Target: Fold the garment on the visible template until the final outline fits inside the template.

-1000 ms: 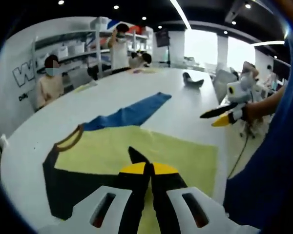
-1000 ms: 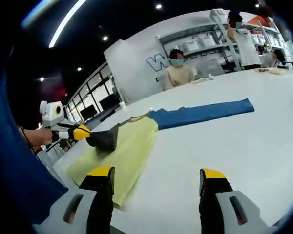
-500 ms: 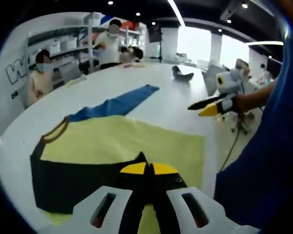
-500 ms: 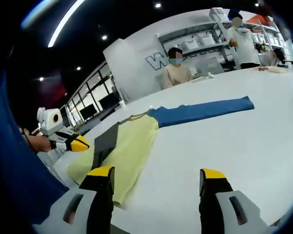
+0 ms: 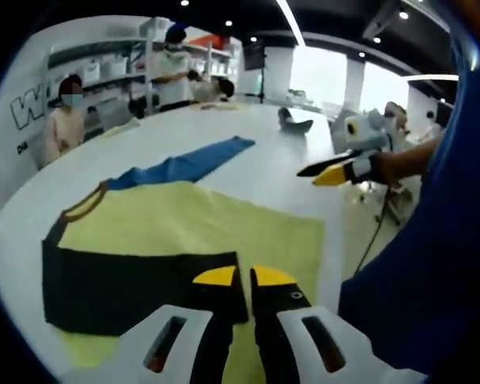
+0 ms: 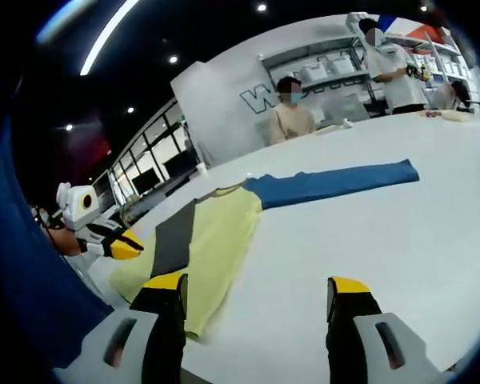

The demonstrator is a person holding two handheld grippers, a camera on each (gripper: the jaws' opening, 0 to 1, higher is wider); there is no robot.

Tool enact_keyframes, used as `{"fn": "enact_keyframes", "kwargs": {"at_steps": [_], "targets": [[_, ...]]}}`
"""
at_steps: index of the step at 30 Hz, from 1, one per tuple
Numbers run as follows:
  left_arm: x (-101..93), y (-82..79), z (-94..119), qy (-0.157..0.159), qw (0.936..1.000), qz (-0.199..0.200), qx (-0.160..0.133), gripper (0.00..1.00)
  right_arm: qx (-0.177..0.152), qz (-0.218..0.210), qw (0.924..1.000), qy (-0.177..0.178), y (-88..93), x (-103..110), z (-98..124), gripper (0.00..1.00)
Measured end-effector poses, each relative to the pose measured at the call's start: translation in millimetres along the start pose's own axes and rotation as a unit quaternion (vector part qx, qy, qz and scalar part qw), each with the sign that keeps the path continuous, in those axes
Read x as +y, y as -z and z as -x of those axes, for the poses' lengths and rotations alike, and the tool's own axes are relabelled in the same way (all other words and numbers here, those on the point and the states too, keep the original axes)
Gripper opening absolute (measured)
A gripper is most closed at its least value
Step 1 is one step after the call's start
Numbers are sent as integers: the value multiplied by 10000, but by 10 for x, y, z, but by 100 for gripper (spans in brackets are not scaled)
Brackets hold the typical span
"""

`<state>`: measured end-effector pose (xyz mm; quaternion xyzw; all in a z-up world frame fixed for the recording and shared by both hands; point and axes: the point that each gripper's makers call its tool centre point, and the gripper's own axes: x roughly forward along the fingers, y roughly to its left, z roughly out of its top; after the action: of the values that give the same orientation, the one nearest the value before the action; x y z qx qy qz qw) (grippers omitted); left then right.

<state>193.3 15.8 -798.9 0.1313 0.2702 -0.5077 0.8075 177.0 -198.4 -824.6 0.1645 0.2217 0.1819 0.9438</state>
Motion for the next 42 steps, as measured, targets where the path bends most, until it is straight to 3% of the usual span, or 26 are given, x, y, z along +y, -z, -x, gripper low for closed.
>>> {"fn": "enact_keyframes", "kwargs": {"at_steps": [11, 20, 25, 35, 40, 42], "targets": [[-56, -17, 156, -173, 9995, 235, -155, 17, -12, 50, 10000, 55, -107, -5, -13, 71], [1, 124, 342, -359, 9983, 430, -176, 35, -107, 67, 9998, 176, -264, -149, -32, 72], [32, 240, 477, -516, 9967, 613, -84, 53, -120, 21, 9997, 219, -304, -224, -55, 73], [49, 448, 730, -927, 9927, 759, 157, 83, -158, 0, 9987, 475, -545, -564, -163, 73], [128, 524, 880, -1159, 9893, 869, 197, 83, -181, -31, 9972, 722, -733, -818, -252, 71], [204, 580, 963, -1271, 9870, 962, 197, 83, -285, -261, 9954, 877, -849, -965, -290, 70]]}}
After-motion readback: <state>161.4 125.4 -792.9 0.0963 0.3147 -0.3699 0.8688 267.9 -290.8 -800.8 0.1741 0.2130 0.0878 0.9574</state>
